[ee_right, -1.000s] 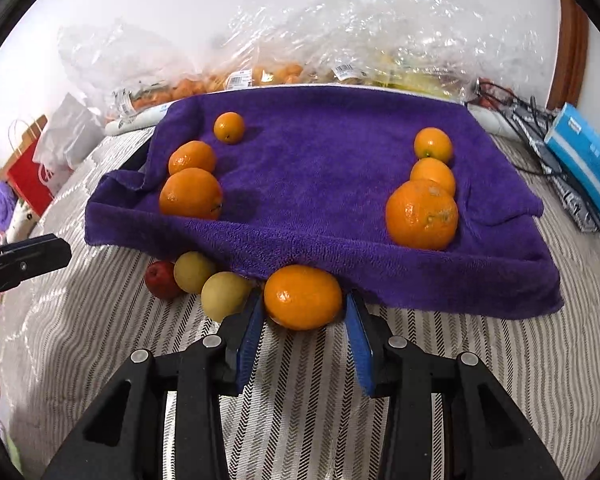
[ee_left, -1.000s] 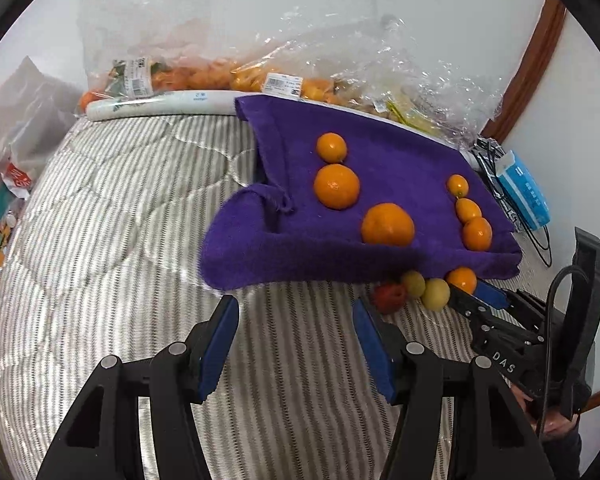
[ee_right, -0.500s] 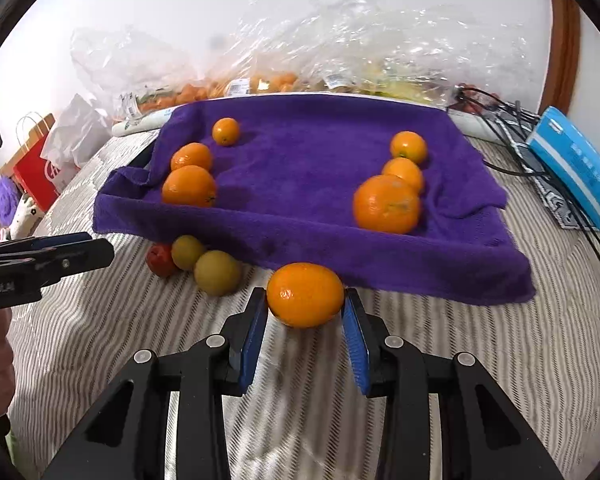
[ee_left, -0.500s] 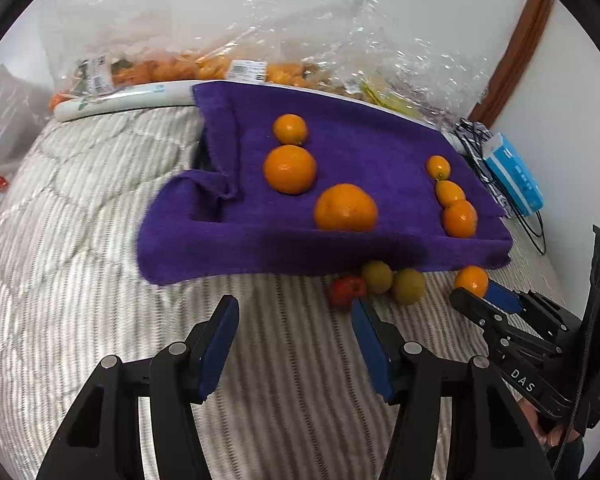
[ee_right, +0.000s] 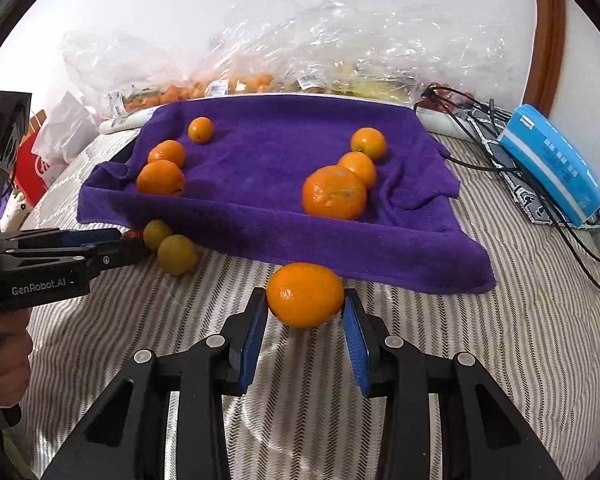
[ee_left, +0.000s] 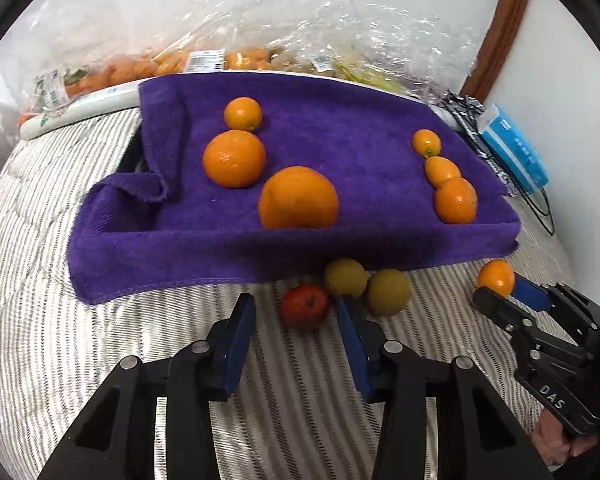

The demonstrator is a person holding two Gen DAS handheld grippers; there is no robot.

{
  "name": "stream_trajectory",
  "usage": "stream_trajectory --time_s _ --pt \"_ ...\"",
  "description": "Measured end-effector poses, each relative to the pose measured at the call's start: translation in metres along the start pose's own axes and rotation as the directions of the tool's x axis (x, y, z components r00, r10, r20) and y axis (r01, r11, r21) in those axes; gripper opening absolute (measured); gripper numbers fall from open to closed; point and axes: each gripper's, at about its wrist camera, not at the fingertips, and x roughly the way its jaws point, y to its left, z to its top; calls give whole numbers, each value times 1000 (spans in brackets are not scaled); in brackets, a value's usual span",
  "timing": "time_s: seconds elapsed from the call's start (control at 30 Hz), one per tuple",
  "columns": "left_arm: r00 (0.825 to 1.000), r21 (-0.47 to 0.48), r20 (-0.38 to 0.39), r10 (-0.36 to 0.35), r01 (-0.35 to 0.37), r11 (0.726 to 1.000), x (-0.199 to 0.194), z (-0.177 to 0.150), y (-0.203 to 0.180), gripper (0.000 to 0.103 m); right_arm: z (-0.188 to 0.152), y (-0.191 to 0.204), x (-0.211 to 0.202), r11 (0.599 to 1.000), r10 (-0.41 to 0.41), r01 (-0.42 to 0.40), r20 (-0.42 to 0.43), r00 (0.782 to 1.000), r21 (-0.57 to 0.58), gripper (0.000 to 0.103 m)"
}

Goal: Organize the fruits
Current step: 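Grasp an orange with the right tool while the left tool grasps the red apple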

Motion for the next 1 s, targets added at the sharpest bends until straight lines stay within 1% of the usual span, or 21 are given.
stream_trajectory --time_s 0.07,0.1,0.13,0.2,0.33,0.57,0.7,1.0 --pt "1000 10 3 5 -5 1000 1 -2 -4 31 0 -1 0 1000 0 0 -2 1000 -1 38" --pt "1000 25 8 25 -25 999 1 -3 -6 29 -1 -1 0 1000 1 -1 -1 1000 -1 38" --pt "999 45 13 42 -43 998 1 -4 -9 24 -1 0 0 1000 0 0 -1 1000 -3 38" --pt "998 66 20 61 -62 996 1 -5 -12 24 -1 0 0 1000 -1 1 1 1000 -7 38" --pt "999 49 11 41 -42 998 -1 -5 -10 24 -2 2 -4 1000 -4 4 8 1000 -17 38" --pt "999 25 16 38 -38 999 -13 -11 -3 24 -3 3 -10 1000 2 -2 17 1000 -5 38" --pt "999 12 30 38 -39 999 -26 -10 -1 24 0 4 -20 1000 3 -3 37 999 0 38" --pt "995 -11 98 35 -34 999 -71 -2 -2 24 11 6 -52 1000 -14 15 99 995 -12 38"
